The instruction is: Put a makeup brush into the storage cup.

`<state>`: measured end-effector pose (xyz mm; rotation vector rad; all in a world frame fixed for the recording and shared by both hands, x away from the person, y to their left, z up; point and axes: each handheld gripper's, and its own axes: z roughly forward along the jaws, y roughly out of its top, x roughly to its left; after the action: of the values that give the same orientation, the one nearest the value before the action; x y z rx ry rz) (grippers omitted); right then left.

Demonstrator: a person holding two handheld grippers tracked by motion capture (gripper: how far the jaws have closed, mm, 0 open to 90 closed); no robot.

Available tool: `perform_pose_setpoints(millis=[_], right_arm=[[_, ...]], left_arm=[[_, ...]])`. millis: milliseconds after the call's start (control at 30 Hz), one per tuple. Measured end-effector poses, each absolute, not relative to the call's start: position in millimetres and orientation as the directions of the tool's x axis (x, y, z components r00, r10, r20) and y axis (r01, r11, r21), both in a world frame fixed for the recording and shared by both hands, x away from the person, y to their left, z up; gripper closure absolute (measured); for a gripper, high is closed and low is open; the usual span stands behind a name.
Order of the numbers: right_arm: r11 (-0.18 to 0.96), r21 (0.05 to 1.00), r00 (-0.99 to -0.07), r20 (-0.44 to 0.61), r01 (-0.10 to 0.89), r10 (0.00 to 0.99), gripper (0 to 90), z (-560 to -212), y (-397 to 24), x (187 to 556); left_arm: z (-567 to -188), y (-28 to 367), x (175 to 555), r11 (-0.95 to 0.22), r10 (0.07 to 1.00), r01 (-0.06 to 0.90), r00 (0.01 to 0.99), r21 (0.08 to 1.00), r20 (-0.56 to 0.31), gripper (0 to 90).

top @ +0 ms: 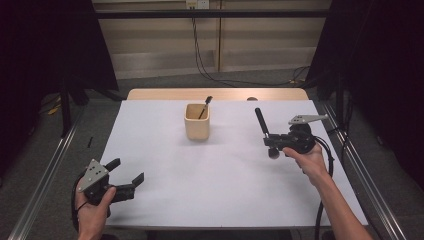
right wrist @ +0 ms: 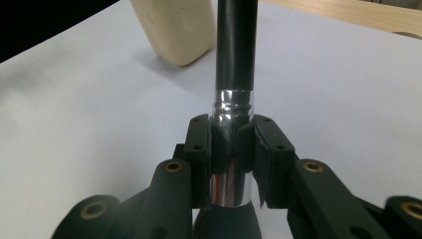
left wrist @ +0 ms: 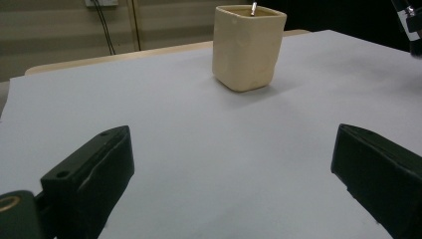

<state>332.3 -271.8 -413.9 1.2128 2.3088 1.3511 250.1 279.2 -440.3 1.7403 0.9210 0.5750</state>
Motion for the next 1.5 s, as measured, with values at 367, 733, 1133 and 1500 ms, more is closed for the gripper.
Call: perform_pose_setpoints(millis=[367, 733, 1133, 1500], right_arm=[[0.276, 0.813, -0.698, 0.209, 0.513, 0.685, 71.6, -409, -259, 315], [0.342, 0.81, -0.762, 0.186, 0.477, 0.62, 71.6, -412, -235, 307], [0.384, 0.807, -0.81, 0.186, 0.449, 0.556, 71.6, -411, -216, 300], [0.434, 0.794, -0.848, 0.182, 0.426, 0.498, 71.6, -411, -198, 293]], left_arm=[[-440, 276, 249, -0.173, 0.789, 0.296, 0.612, 0.939, -0.047, 3.3], [-438, 275, 248, -0.167, 0.786, 0.287, 0.616, 0.943, -0.048, 3.1], [-434, 263, 244, -0.185, 0.743, 0.279, 0.668, 0.942, -0.052, 3.1], [-435, 242, 244, -0.245, 0.654, 0.259, 0.755, 0.934, -0.037, 2.8]])
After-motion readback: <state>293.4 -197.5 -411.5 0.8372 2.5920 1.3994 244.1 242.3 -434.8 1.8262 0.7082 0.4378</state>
